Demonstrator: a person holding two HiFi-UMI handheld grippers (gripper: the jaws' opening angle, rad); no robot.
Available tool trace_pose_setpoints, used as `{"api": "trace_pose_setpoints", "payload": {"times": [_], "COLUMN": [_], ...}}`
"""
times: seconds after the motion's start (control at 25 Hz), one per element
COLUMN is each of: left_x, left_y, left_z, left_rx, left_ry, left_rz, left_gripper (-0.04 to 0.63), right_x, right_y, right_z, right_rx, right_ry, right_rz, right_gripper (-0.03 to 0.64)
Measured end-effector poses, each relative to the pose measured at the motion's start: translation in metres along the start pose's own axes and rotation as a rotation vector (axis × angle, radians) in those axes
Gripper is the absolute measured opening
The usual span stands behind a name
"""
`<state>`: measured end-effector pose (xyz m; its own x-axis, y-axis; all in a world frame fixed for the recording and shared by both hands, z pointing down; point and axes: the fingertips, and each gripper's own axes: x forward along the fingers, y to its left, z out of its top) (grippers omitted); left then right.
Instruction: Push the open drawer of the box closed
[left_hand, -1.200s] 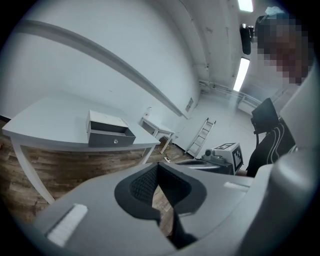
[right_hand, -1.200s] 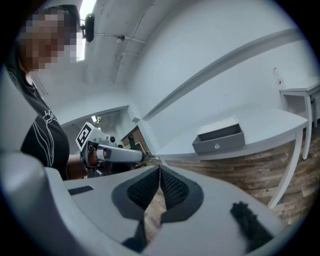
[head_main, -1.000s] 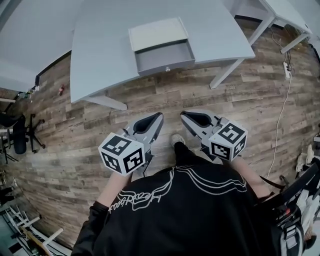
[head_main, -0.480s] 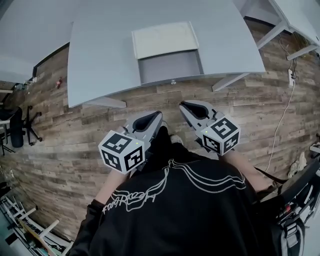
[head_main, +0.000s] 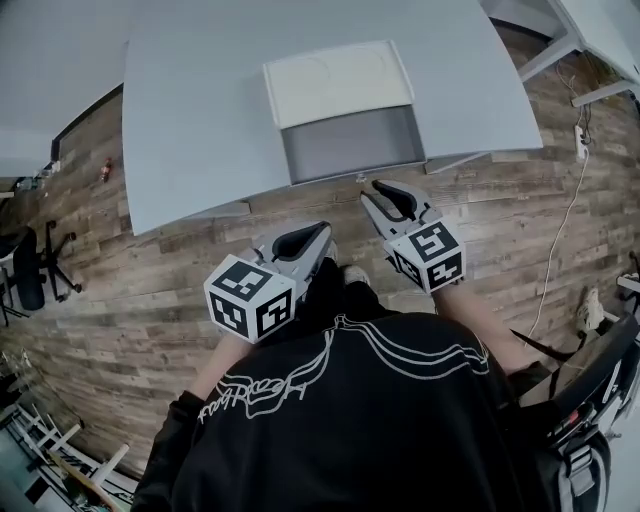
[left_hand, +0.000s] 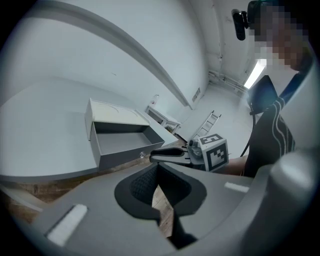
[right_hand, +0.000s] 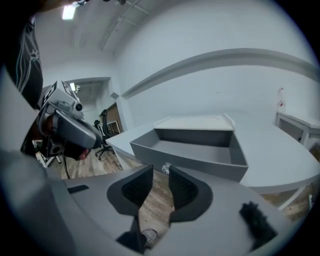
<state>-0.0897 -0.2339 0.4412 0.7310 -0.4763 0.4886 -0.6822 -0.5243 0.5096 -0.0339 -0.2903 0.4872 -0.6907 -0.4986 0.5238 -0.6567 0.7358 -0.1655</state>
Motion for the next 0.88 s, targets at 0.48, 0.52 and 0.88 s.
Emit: {"api": "trace_pose_setpoints", "payload": {"times": [0.48,0.52,0.88], "left_x": [0.007,0.006,0.010], "left_y": [0.023,0.025,0.034], "left_z": [0.003,0.004,0.008], "left_rx": [-0.011,-0.014,-0.028], "left_ry": [0.036,0.036,0.036], "left_rz": [-0.044,-0.045,-0.052], "left_gripper": [0.006,0.006,0.006], "right_x": [0.027,0.028,0.028], "right_y": [-0.008,-0.008,-0.010], "right_z": [-0.011,-0.010,-0.009], "right_rx": [-0.002,0.004,0.029], "right_ry": [0.048,0.049,0.053], "right_rz": [-0.055,-0.057,-0.055], "right_gripper": [0.083,0.074,0.071]}}
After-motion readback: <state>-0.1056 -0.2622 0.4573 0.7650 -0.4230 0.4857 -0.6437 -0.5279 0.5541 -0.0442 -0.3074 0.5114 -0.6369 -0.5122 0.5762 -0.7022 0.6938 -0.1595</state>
